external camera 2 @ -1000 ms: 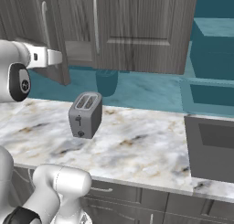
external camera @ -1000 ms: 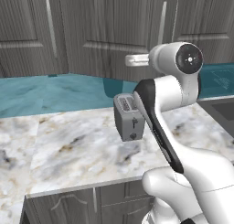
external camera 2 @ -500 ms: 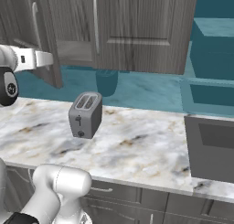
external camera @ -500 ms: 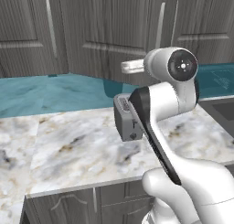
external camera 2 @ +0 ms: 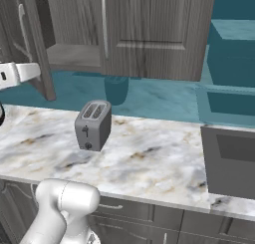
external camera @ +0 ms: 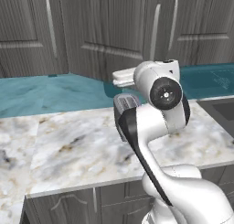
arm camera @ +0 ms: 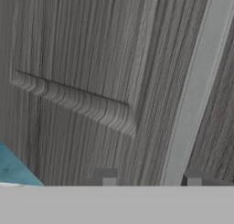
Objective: Open the cabinet. Pick the soap dispenser and place it next to the sink. Then close the cabinet.
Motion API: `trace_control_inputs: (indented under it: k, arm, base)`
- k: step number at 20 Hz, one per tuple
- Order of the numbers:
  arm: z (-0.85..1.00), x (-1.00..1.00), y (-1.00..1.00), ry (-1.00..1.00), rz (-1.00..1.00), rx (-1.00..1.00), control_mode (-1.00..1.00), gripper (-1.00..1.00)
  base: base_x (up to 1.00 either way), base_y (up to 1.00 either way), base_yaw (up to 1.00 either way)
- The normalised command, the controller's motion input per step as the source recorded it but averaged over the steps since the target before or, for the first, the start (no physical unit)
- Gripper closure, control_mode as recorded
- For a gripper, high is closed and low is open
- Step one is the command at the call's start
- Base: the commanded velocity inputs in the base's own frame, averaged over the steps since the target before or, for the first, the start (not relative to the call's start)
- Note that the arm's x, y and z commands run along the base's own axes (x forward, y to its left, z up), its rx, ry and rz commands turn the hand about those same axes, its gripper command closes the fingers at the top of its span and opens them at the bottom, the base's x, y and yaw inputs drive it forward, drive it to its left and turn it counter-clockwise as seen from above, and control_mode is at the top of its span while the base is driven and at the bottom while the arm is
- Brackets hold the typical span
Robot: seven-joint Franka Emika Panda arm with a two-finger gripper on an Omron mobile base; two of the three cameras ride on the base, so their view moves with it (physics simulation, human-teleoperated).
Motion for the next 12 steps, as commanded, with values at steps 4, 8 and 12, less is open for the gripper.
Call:
trace_control_inputs:
  k: [4,8,12]
  arm:
    - [-0.2,0.15,0.99,-0.03,-0.07,-0.14,-1.0,1.0]
    - [0.13,0.0,0.99,0.0,-0.09,-0.13,-1.0,1.0]
    - [0.1,0.0,1.0,0.0,-0.09,-0.14,-1.0,1.0]
  base:
    - [0.0,0.0,0.0]
    - [0.0,0.0,0.0]
    - [0.0,0.0,0.0]
